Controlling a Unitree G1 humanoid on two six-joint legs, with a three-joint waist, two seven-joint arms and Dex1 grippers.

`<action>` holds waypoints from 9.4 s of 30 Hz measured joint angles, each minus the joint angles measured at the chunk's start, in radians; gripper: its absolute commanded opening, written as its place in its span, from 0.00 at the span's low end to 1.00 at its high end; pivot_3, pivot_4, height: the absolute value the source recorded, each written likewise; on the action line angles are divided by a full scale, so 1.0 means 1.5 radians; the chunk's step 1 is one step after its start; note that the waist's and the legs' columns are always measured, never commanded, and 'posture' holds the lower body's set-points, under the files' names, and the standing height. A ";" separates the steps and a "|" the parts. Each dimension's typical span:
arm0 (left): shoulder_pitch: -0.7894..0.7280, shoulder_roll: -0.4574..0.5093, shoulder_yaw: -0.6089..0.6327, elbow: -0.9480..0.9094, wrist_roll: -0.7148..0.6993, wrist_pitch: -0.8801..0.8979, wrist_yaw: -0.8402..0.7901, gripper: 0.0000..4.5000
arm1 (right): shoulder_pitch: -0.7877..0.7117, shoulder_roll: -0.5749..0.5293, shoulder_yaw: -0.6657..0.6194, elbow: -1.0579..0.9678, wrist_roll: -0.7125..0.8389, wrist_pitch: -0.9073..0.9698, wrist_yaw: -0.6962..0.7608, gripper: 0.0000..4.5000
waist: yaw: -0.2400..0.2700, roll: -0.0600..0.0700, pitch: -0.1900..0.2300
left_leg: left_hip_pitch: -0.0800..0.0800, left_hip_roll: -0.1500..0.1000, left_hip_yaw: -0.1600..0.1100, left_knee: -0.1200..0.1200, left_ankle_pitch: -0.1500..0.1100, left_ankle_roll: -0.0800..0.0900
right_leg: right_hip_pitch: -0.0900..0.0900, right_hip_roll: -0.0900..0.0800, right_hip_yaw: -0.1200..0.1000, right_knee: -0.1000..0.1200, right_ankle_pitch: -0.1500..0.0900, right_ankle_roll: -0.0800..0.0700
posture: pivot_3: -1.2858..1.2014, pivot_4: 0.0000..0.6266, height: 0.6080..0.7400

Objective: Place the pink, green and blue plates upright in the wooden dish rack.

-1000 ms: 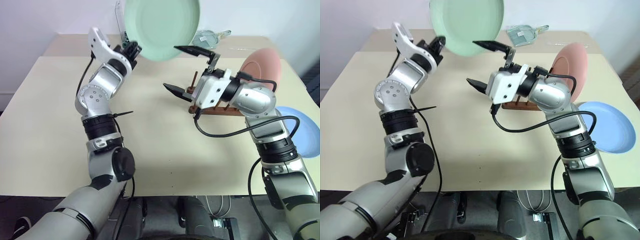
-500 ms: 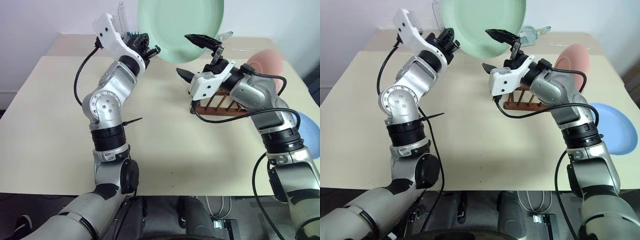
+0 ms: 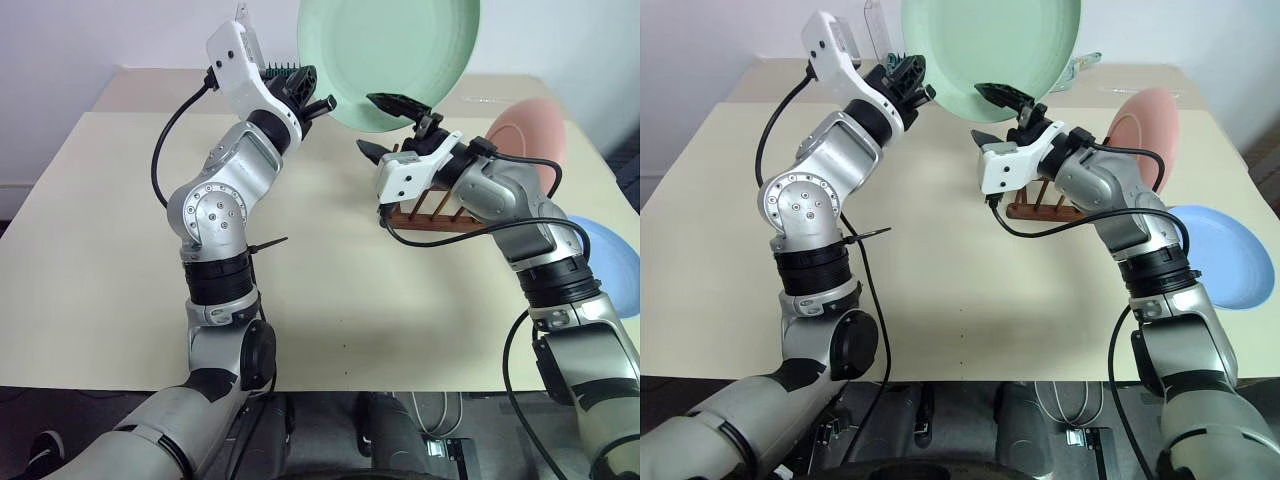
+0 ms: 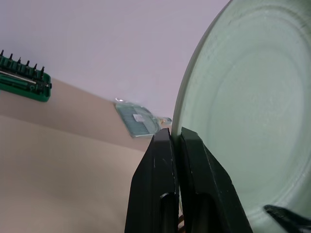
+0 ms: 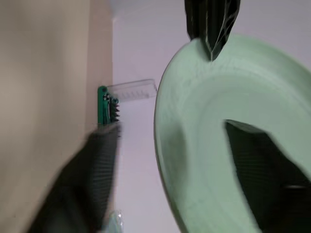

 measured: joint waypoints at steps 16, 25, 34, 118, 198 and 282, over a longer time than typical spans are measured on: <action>0.010 0.007 -0.038 0.014 0.006 -0.026 -0.036 0.32 | 0.006 -0.003 0.004 0.010 -0.010 0.020 -0.013 0.00 | 0.000 0.000 0.000 | 0.000 0.000 0.000 0.000 0.000 0.000 | 0.000 0.000 0.000 0.000 0.000 0.000 | 0.52 0.24 0.88; 0.011 0.028 -0.018 0.013 -0.041 -0.046 -0.103 0.98 | 0.006 -0.008 -0.033 0.010 0.040 0.038 -0.021 0.00 | -0.001 0.000 0.000 | 0.000 0.000 0.000 0.000 0.000 0.000 | 0.000 0.000 0.000 -0.001 0.000 0.000 | 0.52 0.24 0.88; -0.005 0.176 0.016 0.063 -0.003 -0.174 -0.194 0.98 | -0.030 0.100 -0.153 -0.061 0.408 0.130 0.055 0.00 | -0.013 0.000 0.000 | 0.000 0.000 -0.001 -0.001 0.000 0.000 | 0.001 0.000 -0.001 0.000 0.000 0.000 | 0.52 0.24 0.88; 0.227 0.444 -0.168 0.009 0.010 -0.223 -0.802 1.00 | 0.096 -0.044 -0.521 -0.065 1.242 0.949 0.067 0.99 | -0.011 0.002 0.000 | 0.000 0.001 0.000 -0.001 -0.003 0.005 | 0.000 0.000 0.000 0.002 0.000 0.000 | 0.52 0.24 0.88; 0.258 0.437 -0.201 -0.013 0.034 -0.267 -0.869 1.00 | -0.021 0.011 -0.560 -0.105 1.281 0.845 0.091 0.01 | 0.000 0.005 -0.002 | 0.000 0.001 -0.001 0.000 -0.003 0.006 | 0.002 0.001 -0.001 -0.002 0.001 -0.001 | 0.52 0.24 0.88; 0.294 0.477 -0.169 -0.027 0.036 -0.268 -0.843 1.00 | 0.122 0.020 -0.444 -0.156 1.072 0.803 0.221 0.87 | 0.001 0.005 -0.002 | 0.000 0.001 0.000 0.000 -0.003 0.006 | 0.001 0.001 -0.001 -0.002 0.001 -0.001 | 0.52 0.24 0.88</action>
